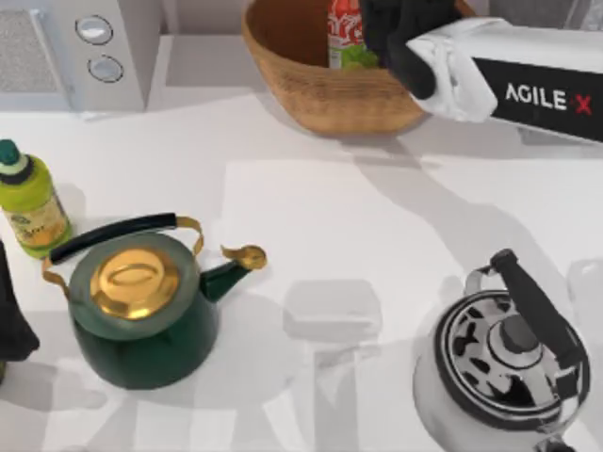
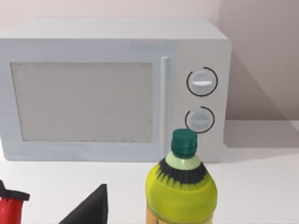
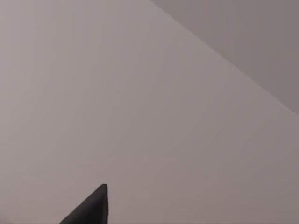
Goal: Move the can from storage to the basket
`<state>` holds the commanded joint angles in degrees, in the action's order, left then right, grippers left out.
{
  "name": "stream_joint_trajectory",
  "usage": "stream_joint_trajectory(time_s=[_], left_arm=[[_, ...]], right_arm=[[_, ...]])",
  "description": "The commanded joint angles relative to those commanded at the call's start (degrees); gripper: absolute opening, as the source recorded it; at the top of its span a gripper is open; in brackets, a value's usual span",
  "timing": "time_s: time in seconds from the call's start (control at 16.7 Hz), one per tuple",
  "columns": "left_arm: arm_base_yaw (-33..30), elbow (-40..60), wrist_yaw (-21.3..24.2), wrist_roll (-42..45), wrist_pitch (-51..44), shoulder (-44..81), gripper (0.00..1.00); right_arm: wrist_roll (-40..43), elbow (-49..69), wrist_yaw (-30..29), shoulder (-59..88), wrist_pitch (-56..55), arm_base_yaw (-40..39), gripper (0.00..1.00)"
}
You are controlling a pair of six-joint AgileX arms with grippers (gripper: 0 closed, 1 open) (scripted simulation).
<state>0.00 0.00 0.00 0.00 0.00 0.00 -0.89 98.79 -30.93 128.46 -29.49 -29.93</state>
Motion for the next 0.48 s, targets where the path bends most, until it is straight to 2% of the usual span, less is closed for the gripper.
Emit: stream_joint_trajectory(time_s=[0.24, 0.48], left_arm=[[0.00, 0.00, 0.00, 0.00, 0.00, 0.00, 1.00], [0.00, 0.00, 0.00, 0.00, 0.00, 0.00, 1.00]], right_arm=[[0.05, -9.85, 3.29, -13.00, 2.79, 2.97, 1.00], [0.20, -26.19, 8.12, -35.07, 7.55, 7.75, 1.00]])
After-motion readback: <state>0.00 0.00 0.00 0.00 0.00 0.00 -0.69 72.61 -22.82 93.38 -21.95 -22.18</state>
